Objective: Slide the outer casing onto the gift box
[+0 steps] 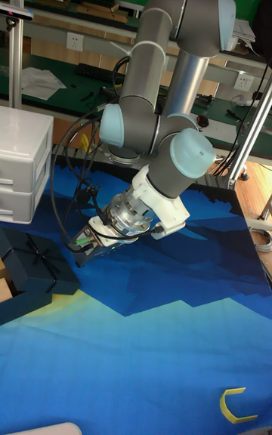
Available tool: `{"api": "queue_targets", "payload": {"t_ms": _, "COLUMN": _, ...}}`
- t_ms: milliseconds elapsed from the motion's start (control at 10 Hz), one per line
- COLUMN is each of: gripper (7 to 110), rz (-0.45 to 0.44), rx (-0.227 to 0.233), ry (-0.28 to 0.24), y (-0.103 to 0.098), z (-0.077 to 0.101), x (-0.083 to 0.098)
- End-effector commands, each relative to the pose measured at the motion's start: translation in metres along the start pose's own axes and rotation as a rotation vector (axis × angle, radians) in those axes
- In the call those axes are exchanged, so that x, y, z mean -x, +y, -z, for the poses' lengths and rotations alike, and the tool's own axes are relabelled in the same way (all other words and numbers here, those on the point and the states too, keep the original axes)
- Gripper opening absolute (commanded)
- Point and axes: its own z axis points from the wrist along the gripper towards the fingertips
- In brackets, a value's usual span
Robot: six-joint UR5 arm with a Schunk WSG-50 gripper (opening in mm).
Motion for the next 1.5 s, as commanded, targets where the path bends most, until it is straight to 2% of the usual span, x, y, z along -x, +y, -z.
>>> {"api": "queue_targets", "payload": {"t_ms": 0, "gripper": 7, "rz": -0.069, "rx": 0.162, "ry": -0.105, "y": 0.036, "z": -0.007, "x": 0.028}}
{"api": "queue_targets", "payload": {"t_ms": 100, "gripper": 7, "rz": -0.108, "rx": 0.224, "ry": -0.152, "y": 0.054, "z": -0.006, "x": 0.044}}
{"api": "queue_targets", "payload": {"t_ms": 200, "gripper": 7, "rz": -0.139, "rx": 0.258, "ry": -0.160, "y": 0.072, "z": -0.001, "x": 0.052}}
{"api": "queue_targets", "payload": {"t_ms": 300, "gripper": 7, "rz": -0.140, "rx": 0.201, "ry": -0.113, "y": 0.076, "z": 0.000, "x": 0.041}}
{"api": "queue_targets", "payload": {"t_ms": 400, "gripper": 7, "rz": -0.137, "rx": 0.119, "ry": -0.072, "y": 0.070, "z": 0.004, "x": 0.027}}
{"api": "queue_targets", "payload": {"t_ms": 500, "gripper": 7, "rz": -0.113, "rx": 0.092, "ry": -0.074, "y": 0.063, "z": 0.010, "x": 0.016}}
{"api": "queue_targets", "payload": {"t_ms": 600, "gripper": 7, "rz": -0.094, "rx": 0.068, "ry": -0.106, "y": 0.055, "z": 0.004, "x": 0.006}}
{"api": "queue_targets", "payload": {"t_ms": 700, "gripper": 7, "rz": -0.097, "rx": 0.071, "ry": -0.160, "y": 0.053, "z": -0.004, "x": 0.005}}
{"api": "queue_targets", "payload": {"t_ms": 900, "gripper": 7, "rz": -0.096, "rx": 0.044, "ry": -0.259, "y": 0.040, "z": -0.011, "x": 0.009}}
{"api": "queue_targets", "payload": {"t_ms": 1000, "gripper": 7, "rz": -0.132, "rx": 0.005, "ry": -0.310, "y": 0.030, "z": -0.012, "x": 0.014}}
{"api": "queue_targets", "payload": {"t_ms": 1100, "gripper": 7, "rz": -0.158, "rx": 0.003, "ry": -0.349, "y": 0.029, "z": -0.010, "x": 0.019}}
{"api": "queue_targets", "payload": {"t_ms": 1200, "gripper": 7, "rz": -0.170, "rx": -0.008, "ry": -0.371, "y": 0.027, "z": -0.011, "x": 0.019}}
{"api": "queue_targets", "payload": {"t_ms": 1400, "gripper": 7, "rz": -0.138, "rx": -0.019, "ry": -0.357, "y": 0.024, "z": -0.018, "x": 0.003}}
